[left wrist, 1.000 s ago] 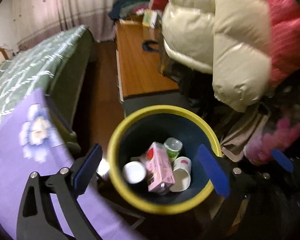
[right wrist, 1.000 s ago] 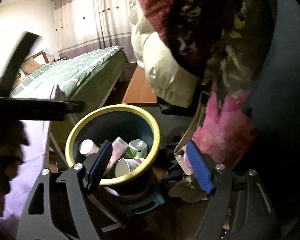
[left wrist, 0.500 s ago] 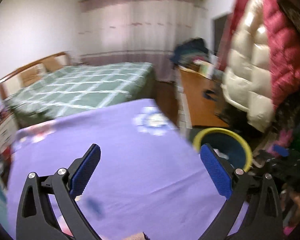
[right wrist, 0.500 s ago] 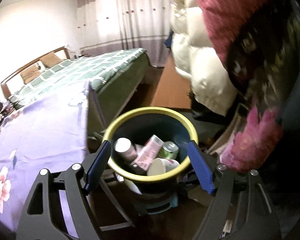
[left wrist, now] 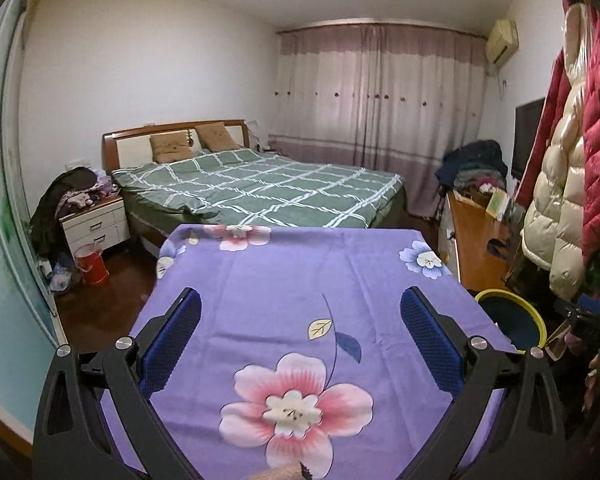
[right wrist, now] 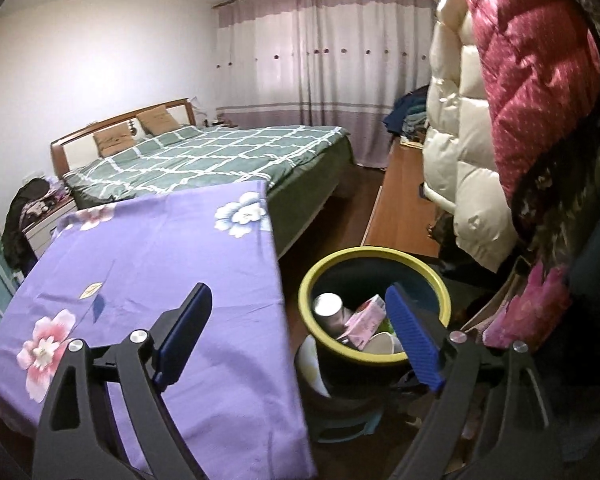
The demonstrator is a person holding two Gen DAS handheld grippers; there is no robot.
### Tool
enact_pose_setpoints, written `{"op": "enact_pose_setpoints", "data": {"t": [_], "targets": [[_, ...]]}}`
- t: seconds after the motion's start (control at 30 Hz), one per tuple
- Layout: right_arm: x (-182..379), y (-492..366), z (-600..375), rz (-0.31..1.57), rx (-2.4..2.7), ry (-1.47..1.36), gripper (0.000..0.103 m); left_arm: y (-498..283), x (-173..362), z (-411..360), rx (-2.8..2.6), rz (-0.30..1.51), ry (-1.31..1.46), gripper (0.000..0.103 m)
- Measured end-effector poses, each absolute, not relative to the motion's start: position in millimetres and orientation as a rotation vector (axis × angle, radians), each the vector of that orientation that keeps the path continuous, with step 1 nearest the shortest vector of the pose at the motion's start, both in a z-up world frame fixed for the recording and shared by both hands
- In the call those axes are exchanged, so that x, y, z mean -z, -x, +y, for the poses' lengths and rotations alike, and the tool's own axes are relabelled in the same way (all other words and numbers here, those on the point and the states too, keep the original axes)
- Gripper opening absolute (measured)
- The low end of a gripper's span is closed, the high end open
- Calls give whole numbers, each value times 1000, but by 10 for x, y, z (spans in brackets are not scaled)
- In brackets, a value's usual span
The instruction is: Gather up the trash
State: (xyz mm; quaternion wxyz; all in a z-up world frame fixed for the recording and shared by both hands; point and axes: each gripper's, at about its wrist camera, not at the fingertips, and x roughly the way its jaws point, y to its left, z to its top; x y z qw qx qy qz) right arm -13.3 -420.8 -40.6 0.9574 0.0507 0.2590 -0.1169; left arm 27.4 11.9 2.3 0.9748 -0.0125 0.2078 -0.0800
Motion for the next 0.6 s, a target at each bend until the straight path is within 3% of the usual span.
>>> {"op": "enact_pose_setpoints", "data": {"t": [0.6], "targets": [[301, 251, -4018, 498, 216, -98, 90, -123, 51, 157, 82, 412, 20, 98]]}}
